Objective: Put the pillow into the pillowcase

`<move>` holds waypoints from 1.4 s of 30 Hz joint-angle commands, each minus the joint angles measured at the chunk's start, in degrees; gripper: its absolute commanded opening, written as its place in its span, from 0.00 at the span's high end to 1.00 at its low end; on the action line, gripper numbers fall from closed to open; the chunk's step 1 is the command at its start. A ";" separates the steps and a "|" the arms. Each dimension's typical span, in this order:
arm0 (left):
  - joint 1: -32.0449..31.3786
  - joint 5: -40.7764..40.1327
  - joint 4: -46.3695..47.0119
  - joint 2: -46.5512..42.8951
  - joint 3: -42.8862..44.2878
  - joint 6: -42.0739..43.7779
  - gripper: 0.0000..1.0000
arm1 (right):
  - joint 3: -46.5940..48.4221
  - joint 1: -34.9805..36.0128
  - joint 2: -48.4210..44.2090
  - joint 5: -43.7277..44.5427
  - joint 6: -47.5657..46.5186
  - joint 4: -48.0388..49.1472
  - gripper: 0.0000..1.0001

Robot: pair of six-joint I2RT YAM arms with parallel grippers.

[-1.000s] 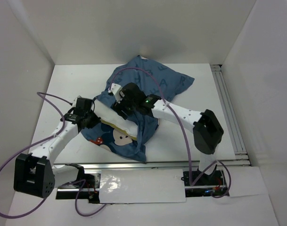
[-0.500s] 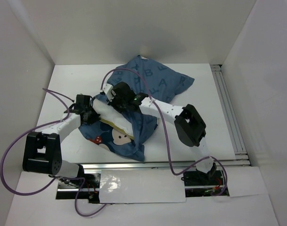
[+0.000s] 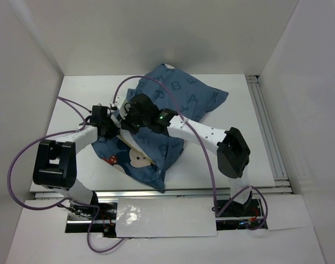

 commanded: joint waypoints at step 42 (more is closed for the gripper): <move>6.50 6.09 -10.51 -11.59 2.91 8.56 1.00 | 23.60 -3.70 26.07 29.66 7.90 -18.06 0.03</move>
